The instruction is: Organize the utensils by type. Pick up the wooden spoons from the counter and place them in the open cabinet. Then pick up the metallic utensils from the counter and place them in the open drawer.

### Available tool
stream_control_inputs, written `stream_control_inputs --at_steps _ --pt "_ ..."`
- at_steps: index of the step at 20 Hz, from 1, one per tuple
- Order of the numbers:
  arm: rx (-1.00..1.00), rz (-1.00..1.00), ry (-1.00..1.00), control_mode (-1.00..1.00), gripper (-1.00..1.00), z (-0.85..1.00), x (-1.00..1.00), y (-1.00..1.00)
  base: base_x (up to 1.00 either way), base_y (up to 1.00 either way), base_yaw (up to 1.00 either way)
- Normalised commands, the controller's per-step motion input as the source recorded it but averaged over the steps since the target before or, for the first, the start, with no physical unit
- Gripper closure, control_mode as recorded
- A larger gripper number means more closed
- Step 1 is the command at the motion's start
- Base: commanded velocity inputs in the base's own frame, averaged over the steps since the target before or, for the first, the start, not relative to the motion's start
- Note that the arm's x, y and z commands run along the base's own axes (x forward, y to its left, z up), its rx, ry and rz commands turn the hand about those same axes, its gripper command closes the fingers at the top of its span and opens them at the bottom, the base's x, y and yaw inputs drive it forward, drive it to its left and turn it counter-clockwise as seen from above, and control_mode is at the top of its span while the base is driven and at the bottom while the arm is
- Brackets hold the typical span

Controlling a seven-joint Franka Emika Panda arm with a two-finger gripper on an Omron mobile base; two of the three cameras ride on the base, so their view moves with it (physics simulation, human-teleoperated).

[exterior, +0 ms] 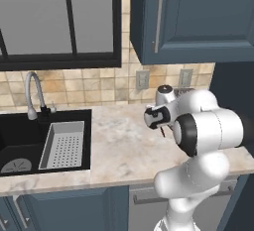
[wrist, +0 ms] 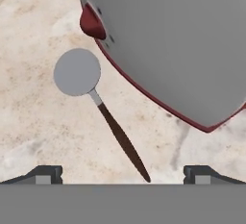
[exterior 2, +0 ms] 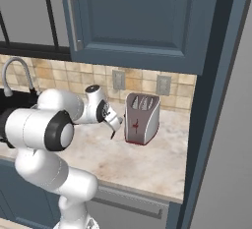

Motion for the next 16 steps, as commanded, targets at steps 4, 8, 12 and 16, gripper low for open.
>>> stream_control_inputs --at_steps 4,8,12,16 --pt "0.00 0.00 0.00 -1.00 -1.00 -0.13 0.17 0.00 0.00 0.00 0.00" --pt "0.00 0.00 0.00 -1.00 -1.00 -0.18 0.17 -0.05 0.00 0.00 0.00" --pt "0.00 0.00 0.00 -1.00 -1.00 -0.18 0.20 -0.04 0.00 0.00 0.00" --pt "0.00 0.00 0.00 -1.00 -1.00 -0.16 0.21 -0.03 0.00 0.00 0.00"
